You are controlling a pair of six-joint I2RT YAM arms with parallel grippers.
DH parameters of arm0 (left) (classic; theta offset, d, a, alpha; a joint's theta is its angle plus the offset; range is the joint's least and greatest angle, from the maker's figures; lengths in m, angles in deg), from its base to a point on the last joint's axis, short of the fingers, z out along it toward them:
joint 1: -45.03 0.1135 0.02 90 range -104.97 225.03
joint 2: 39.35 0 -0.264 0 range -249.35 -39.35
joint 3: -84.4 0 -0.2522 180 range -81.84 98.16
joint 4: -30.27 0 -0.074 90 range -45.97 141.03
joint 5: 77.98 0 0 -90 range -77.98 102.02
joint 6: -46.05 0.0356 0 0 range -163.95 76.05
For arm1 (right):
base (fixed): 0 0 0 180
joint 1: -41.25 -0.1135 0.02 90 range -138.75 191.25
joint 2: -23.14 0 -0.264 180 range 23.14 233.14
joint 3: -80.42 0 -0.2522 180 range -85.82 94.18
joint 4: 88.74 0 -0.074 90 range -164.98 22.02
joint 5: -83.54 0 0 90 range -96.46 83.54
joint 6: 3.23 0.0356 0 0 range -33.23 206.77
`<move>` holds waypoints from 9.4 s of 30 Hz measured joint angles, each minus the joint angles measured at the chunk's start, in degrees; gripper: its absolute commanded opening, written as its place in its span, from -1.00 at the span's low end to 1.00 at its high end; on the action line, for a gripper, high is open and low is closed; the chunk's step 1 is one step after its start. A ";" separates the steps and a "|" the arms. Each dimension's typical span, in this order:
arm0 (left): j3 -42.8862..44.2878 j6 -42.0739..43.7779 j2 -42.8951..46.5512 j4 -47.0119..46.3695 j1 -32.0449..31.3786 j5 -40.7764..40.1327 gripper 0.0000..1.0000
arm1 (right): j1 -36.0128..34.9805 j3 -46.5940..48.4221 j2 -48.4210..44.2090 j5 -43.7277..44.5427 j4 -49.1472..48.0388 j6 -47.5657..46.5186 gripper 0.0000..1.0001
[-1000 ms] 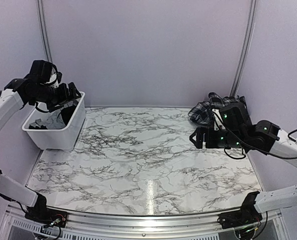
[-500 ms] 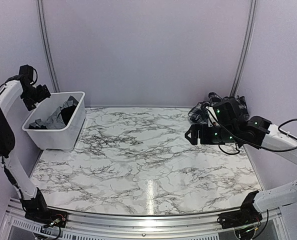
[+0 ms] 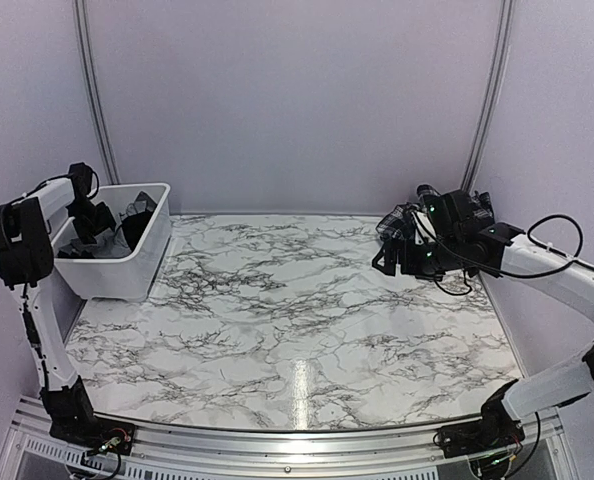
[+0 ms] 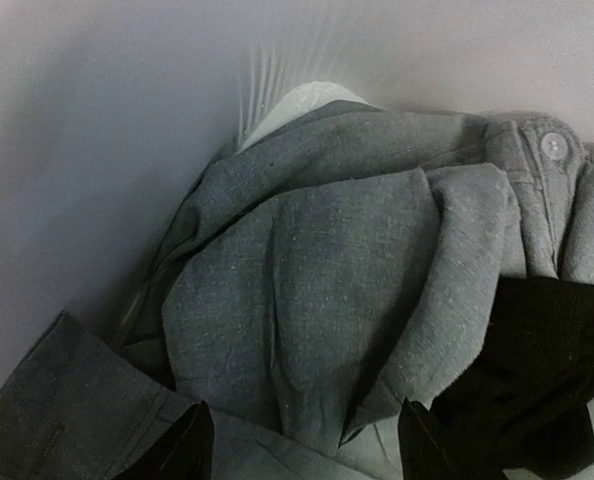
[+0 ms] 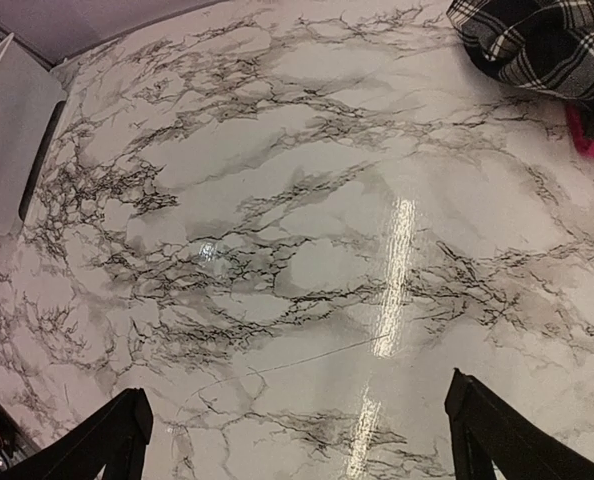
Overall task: Fold and stack the mixed laundry pile
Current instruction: Pick up the crumpled shirt from the bin, then place the crumpled shirt at the center of the board, then adjust the crumpled shirt at the center of the board, then flatten out the crumpled shirt at the center of the board, then rotate the crumpled shirt at the center of the board.
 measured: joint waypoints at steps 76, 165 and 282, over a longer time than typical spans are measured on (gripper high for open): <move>31.26 -24.13 6.32 -45.68 -64.92 17.75 -1.00 | 3.65 -3.54 -20.39 -4.46 -1.05 7.19 0.97; -22.25 9.68 33.62 -35.52 -68.83 -5.29 -1.00 | 5.84 -5.53 -5.14 -13.46 -0.70 -3.54 0.90; -45.16 -9.70 23.80 -19.06 -51.36 -3.87 0.40 | -0.13 50.10 63.39 -22.38 -0.31 -16.46 0.35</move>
